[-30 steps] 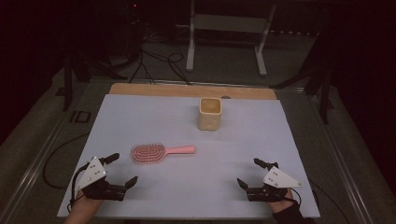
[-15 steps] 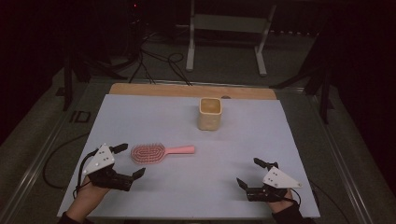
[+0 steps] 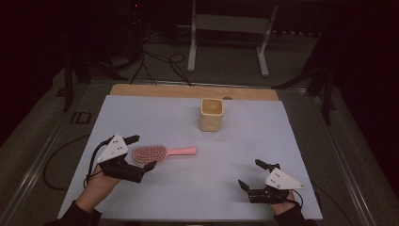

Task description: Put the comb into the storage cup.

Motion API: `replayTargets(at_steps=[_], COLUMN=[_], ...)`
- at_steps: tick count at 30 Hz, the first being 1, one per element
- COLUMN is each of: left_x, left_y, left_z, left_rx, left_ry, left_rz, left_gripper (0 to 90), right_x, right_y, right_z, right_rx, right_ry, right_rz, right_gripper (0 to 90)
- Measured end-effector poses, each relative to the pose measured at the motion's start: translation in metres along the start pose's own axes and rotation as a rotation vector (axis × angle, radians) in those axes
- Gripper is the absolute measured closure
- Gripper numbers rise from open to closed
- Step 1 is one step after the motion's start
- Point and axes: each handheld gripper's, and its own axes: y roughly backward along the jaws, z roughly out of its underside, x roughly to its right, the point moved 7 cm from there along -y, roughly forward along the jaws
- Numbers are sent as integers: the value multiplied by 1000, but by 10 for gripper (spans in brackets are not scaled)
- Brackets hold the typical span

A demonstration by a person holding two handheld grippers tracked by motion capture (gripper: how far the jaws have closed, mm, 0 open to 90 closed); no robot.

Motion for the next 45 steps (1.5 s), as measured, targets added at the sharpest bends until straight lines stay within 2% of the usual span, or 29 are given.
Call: replayTargets(at_steps=[5, 8, 19, 22, 31, 36, 40, 45], left_x=[1, -1, -2, -1, 6, 11, 14, 13], left_y=[-10, -19, -44, -52, -80, -96, -111, -124], left_z=[-10, -18, -29, -31, -35, -36, -35, -31], left_rx=[-1, 4, -16, -42, -104, -125, -157, -175], left_ry=[-6, 7, 6, -17, 11, -14, -53, -49], left_rz=[26, 48, 86, 95, 155, 152, 139, 129], left_gripper=[0, 0, 0, 0, 0, 0, 0, 46], right_x=[-1, -1, 0, 0, 0, 0, 0, 0], right_y=[-1, -1, 0, 0, 0, 0, 0, 1], right_z=[0, 0, 0, 0, 0, 0, 0, -1], right_rx=[0, 0, 4, 3, 7, 8, 9, 12], right_ry=[2, -3, -2, -5, -10, -12, -11, -13], right_rz=[0, -2, -4, -5, -6, -7, -8, -12], right_gripper=[92, 92, 92, 92, 92, 92, 92, 92])
